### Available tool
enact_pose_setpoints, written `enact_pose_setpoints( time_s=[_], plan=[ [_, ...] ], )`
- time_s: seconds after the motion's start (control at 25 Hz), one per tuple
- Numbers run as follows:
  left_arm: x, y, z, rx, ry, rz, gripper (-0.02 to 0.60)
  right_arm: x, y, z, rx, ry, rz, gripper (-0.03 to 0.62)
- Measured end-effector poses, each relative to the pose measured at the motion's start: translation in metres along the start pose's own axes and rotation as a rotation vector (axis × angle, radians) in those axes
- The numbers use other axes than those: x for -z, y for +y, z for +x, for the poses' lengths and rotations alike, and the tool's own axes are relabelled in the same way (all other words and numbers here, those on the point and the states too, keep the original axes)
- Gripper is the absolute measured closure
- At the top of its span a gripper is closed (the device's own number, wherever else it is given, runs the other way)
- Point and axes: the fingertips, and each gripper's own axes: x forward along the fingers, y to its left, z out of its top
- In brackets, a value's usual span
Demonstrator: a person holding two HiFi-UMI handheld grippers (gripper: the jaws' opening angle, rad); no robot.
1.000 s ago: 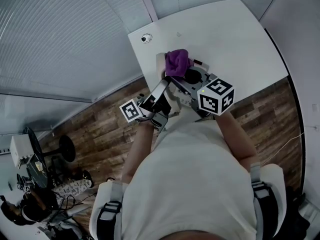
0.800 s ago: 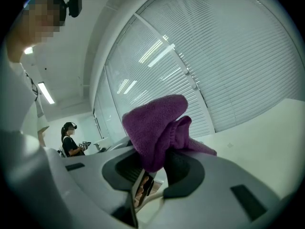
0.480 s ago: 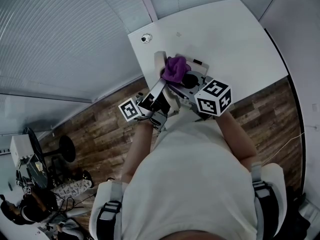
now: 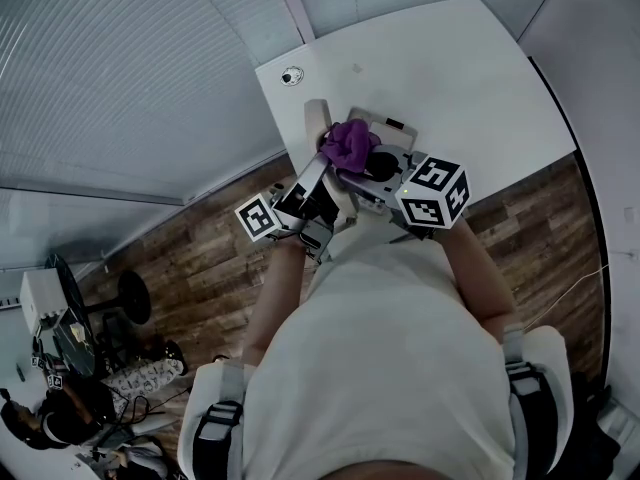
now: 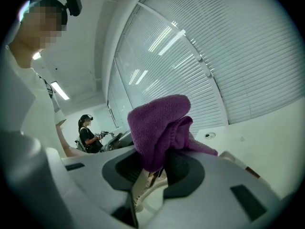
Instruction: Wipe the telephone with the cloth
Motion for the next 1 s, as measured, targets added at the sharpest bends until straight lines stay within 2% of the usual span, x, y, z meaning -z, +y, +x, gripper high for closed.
enact_pose_setpoints(
  time_s=[0.28, 0.48, 0.68, 1.0],
  plan=[
    [0.001, 0.004, 0.001, -0.008, -0.011, 0.004, 0.357, 0.007, -0.002, -0.007, -0.027, 0.037, 0.004, 0.474],
    [-0.016, 0.007, -0.005, -0.006, -0.072, -0.016, 0.357, 0.016, 0.005, -0.009, -0.055, 0.08, -0.023, 0.474],
    [-0.018, 0.004, 0.001, -0.02, -0.043, 0.031, 0.357, 0.02, 0.01, -0.012, -0.098, 0.102, -0.031, 0.474],
    [-0.024, 0.006, 0.001, -0.025, -0.044, 0.05, 0.357, 0.024, 0.018, -0.014, -0.156, 0.149, -0.075, 0.474]
  ],
)
